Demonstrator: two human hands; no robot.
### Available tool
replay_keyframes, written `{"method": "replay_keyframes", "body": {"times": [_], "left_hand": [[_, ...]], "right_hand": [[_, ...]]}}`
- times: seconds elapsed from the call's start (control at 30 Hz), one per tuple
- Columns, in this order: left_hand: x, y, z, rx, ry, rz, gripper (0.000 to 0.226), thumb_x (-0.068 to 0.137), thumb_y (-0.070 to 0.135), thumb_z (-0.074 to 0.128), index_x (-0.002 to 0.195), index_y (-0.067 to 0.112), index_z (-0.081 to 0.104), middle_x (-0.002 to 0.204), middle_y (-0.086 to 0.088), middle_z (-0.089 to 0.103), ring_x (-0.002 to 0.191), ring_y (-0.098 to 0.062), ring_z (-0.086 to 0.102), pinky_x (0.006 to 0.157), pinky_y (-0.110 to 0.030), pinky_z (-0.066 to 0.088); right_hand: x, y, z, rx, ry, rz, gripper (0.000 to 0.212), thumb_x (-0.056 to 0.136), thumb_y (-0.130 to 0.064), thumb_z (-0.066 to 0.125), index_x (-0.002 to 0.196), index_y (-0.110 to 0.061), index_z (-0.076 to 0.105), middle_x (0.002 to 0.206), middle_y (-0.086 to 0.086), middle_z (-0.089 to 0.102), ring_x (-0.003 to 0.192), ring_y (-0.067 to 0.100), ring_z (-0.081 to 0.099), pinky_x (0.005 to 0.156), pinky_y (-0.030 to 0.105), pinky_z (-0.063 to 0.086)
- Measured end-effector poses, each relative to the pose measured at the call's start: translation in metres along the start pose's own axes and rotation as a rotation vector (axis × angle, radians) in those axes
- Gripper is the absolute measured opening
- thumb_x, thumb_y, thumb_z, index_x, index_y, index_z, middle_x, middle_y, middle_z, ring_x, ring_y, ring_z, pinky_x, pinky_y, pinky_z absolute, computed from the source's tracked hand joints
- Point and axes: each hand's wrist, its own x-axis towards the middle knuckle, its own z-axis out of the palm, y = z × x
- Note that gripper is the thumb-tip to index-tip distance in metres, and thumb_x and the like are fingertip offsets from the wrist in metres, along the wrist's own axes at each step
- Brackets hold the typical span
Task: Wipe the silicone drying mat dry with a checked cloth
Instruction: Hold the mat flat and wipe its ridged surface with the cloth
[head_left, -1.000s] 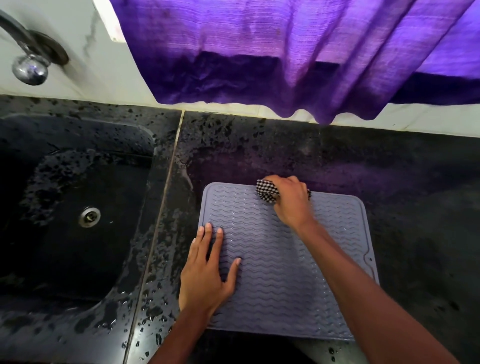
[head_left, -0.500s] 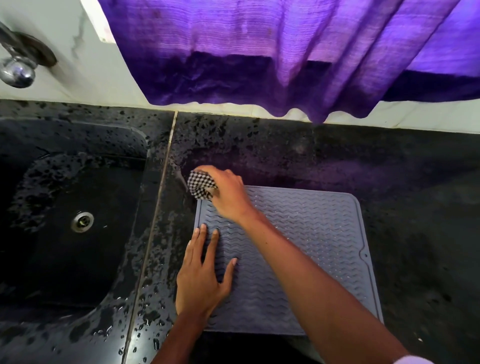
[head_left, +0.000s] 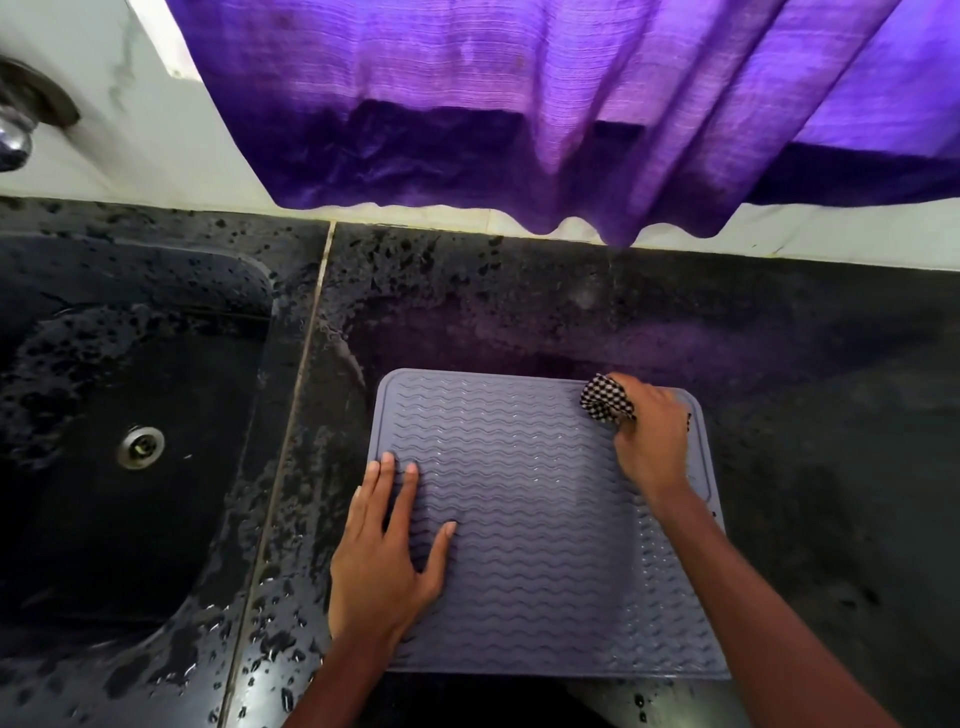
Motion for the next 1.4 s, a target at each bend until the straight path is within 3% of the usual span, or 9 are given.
{"method": "replay_keyframes", "body": {"times": [0.27,0.6,0.77,0.87,0.93,1.0,1.07,1.17,1.4], "left_hand": [[0.0,0.0,0.001,0.008,-0.01,0.011,0.077,0.095,0.06,0.049,0.153,0.009,0.045,0.165,-0.009,0.033,0.154,-0.025,0.028,0.111,-0.048,0.046],[0.002,0.0,0.0,0.002,0.009,0.019,0.075,0.096,0.058,0.051,0.151,0.009,0.047,0.163,-0.01,0.036,0.152,-0.027,0.031,0.113,-0.047,0.044],[0.0,-0.001,-0.001,0.013,-0.018,0.0,0.077,0.096,0.062,0.048,0.154,0.013,0.043,0.165,-0.007,0.033,0.153,-0.023,0.029,0.109,-0.048,0.049],[0.0,-0.002,-0.001,0.011,-0.023,-0.006,0.078,0.095,0.063,0.046,0.155,0.014,0.042,0.166,-0.005,0.031,0.154,-0.023,0.028,0.11,-0.047,0.049],[0.0,-0.001,-0.001,0.007,-0.025,-0.007,0.078,0.095,0.063,0.047,0.154,0.013,0.043,0.166,-0.005,0.031,0.153,-0.023,0.029,0.109,-0.047,0.049],[0.0,-0.001,-0.001,0.005,-0.027,-0.01,0.078,0.095,0.063,0.047,0.154,0.013,0.044,0.166,-0.006,0.031,0.154,-0.023,0.028,0.108,-0.047,0.05],[0.0,-0.001,-0.001,0.01,-0.029,-0.01,0.078,0.095,0.063,0.047,0.154,0.013,0.044,0.166,-0.006,0.031,0.154,-0.023,0.028,0.107,-0.048,0.05],[0.0,-0.001,-0.001,0.017,-0.032,-0.006,0.078,0.095,0.062,0.047,0.155,0.012,0.043,0.166,-0.007,0.029,0.154,-0.024,0.027,0.109,-0.048,0.049],[0.0,-0.001,0.0,0.042,-0.034,0.019,0.079,0.095,0.063,0.046,0.156,0.012,0.04,0.167,-0.007,0.027,0.156,-0.023,0.021,0.117,-0.045,0.04]], "right_hand": [[0.007,-0.022,0.015,0.033,-0.006,-0.093,0.068,0.056,0.012,0.06,0.114,-0.021,0.068,0.103,0.001,0.072,0.086,0.029,0.058,0.079,0.036,0.045],[0.009,-0.111,0.046,0.158,-0.149,-0.261,0.061,0.062,0.009,0.064,0.112,-0.026,0.067,0.098,-0.004,0.072,0.081,0.023,0.053,0.075,0.041,0.048],[0.009,-0.144,0.034,0.298,-0.254,-0.313,0.055,0.078,0.004,0.064,0.126,-0.021,0.056,0.109,0.005,0.066,0.098,0.026,0.057,0.087,0.042,0.047],[0.003,-0.124,0.009,0.378,-0.065,-0.279,0.053,0.076,0.008,0.063,0.124,-0.014,0.059,0.117,0.006,0.06,0.108,0.022,0.054,0.094,0.037,0.047],[0.0,-0.091,-0.014,0.247,0.038,-0.172,0.055,0.077,0.004,0.067,0.127,-0.017,0.059,0.121,0.004,0.057,0.111,0.02,0.05,0.094,0.03,0.043],[-0.002,-0.05,-0.038,0.007,0.131,-0.076,0.053,0.081,-0.006,0.068,0.128,-0.026,0.057,0.118,0.0,0.06,0.106,0.023,0.047,0.088,0.037,0.042],[-0.008,-0.013,-0.051,-0.19,0.127,-0.015,0.048,0.085,-0.01,0.063,0.128,-0.031,0.054,0.115,-0.001,0.062,0.104,0.027,0.047,0.085,0.044,0.039],[-0.019,0.019,-0.039,-0.252,0.036,0.013,0.05,0.08,-0.003,0.059,0.125,-0.025,0.057,0.116,0.004,0.064,0.1,0.034,0.049,0.08,0.045,0.042],[-0.012,0.016,-0.003,-0.104,0.109,0.041,0.059,0.063,0.011,0.058,0.115,-0.015,0.068,0.108,0.007,0.071,0.097,0.035,0.056,0.088,0.044,0.045]]}}
